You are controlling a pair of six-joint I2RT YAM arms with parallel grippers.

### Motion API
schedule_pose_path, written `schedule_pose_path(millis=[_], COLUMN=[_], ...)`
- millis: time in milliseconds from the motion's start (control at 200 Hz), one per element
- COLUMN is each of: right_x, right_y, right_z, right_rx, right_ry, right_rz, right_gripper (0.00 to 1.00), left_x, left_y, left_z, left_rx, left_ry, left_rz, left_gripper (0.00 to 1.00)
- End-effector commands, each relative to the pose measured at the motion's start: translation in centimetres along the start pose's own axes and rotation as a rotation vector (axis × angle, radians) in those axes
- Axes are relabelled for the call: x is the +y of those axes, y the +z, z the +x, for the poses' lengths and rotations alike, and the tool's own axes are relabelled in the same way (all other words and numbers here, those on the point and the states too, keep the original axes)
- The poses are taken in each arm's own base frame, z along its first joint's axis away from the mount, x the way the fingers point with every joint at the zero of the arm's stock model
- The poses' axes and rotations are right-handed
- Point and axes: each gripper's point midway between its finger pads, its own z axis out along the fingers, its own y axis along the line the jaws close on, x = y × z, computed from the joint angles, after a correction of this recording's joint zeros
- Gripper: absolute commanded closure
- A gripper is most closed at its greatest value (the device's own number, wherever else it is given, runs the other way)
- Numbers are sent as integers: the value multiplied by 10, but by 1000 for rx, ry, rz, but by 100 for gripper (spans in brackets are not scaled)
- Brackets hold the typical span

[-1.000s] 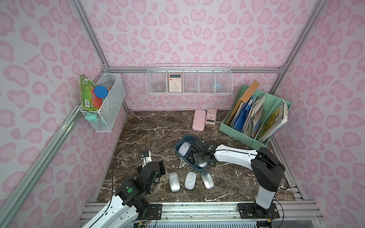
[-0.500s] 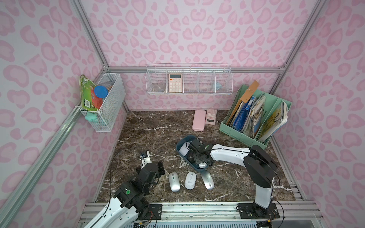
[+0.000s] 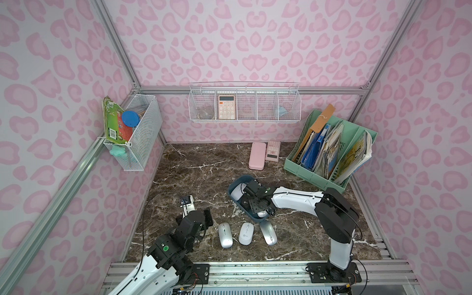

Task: Take out the mouse from the storage box
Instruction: Pick up the mouse from the storage box.

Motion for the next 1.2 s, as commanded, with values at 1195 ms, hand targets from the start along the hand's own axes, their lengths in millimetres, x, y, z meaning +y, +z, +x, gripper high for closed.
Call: schedule_pose_path(millis=[1195], right_x=[-2], right_y=[-102], right_z=[-46], right_rx=[-273], right_ry=[11], right_rz=[-54], right_gripper=[42], left_x=[-8], left_y=[4], left_z=[3], left_rx=[26], left_ry=[29], left_rz=[19], left_gripper=[3])
